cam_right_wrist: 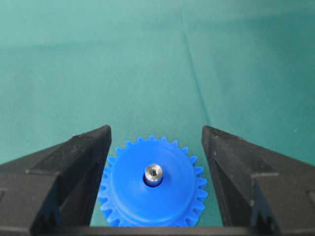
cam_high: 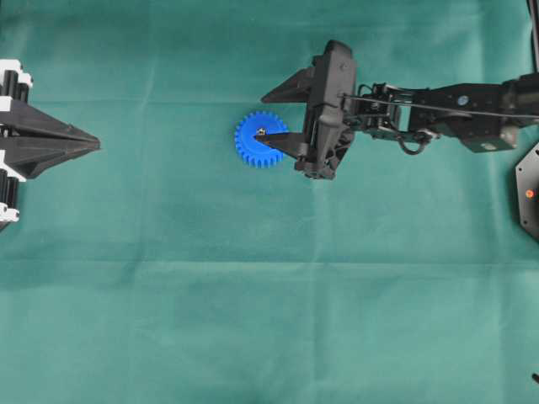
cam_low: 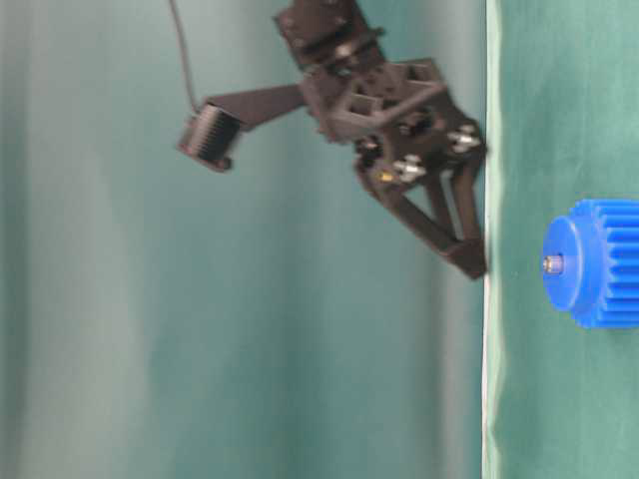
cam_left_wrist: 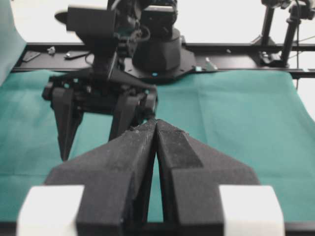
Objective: Insert the shaft placed at a random location into the center hole of the medium gear at another random location.
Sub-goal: 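Open the right gripper and release the shaft in the gear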
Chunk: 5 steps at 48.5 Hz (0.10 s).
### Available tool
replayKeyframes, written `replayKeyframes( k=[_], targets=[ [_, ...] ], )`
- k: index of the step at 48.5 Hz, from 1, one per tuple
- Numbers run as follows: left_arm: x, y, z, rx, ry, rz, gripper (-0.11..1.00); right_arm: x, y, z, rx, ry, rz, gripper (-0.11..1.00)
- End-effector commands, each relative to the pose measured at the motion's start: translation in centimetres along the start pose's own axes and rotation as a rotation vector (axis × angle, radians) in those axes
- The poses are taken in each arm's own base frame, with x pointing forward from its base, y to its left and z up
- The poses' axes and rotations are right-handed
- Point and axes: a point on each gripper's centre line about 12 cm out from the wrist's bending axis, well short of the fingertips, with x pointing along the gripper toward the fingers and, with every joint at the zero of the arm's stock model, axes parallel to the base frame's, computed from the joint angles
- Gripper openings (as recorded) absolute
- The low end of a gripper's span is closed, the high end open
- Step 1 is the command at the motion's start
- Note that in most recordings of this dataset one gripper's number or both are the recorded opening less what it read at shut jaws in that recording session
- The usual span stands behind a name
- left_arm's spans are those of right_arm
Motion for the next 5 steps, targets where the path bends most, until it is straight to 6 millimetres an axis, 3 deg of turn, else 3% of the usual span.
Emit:
replayKeyframes(
  k=[1,5],
  targets=[
    [0.15,-0.03,0.50,0.003,-0.015,-0.002,0.00,-1.06,0.01,1.81,0.005,-0.048,0.001,0.80],
    [0.15,-0.03,0.52,0.002,-0.017,-0.002,0.00,-1.52,0.06,2.19,0.006,-0.051,0.003,0.80]
  ],
)
